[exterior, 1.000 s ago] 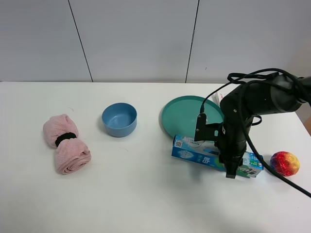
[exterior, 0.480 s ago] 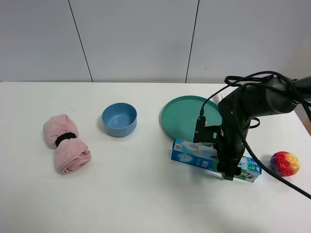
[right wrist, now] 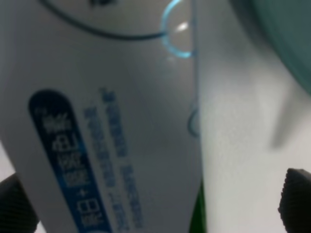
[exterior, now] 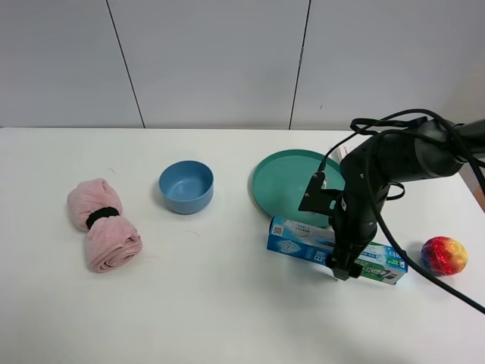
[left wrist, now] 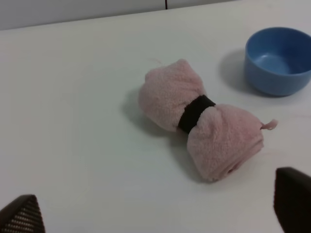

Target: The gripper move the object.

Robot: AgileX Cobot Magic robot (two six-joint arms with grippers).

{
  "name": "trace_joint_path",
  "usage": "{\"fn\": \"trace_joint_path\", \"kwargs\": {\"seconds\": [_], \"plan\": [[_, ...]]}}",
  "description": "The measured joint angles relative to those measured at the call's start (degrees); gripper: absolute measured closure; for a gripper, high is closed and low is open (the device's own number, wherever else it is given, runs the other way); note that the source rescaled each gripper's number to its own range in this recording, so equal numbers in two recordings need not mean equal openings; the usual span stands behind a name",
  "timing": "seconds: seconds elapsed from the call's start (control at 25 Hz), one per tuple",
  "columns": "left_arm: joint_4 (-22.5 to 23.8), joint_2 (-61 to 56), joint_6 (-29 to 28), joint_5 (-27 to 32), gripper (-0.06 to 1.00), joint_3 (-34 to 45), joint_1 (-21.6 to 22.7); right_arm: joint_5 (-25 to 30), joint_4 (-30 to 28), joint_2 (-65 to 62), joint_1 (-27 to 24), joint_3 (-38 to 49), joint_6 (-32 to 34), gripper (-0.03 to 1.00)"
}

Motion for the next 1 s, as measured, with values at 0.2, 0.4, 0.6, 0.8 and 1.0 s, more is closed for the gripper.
{"fn": "trace_joint_path", "kwargs": {"seconds": [0.2, 0.4, 0.6, 0.8, 1.0], "plan": [[0.00, 0.00, 0.00, 0.00, -0.06, 0.00, 0.00, -1.50, 0.29, -3.19, 0.25, 0.00, 2.91, -0.03], [0.00, 0.00, 0.00, 0.00, -0.06, 0.00, 0.00, -2.01, 1.67, -10.11, 0.25, 0.00, 5.91, -0.03], [0.00, 0.00, 0.00, 0.00, -0.06, 0.00, 0.00, -3.24, 6.10, -17.59, 0.25, 0.00, 9.31, -0.03], [0.00, 0.00, 0.00, 0.00, -0.06, 0.00, 0.00, -5.62, 10.68, -25.52, 0.25, 0.00, 11.22, -0.03], [0.00, 0.00, 0.00, 0.00, -0.06, 0.00, 0.00, -6.75, 10.91, -33.38, -1.08, 0.00, 13.44, -0.03]]}}
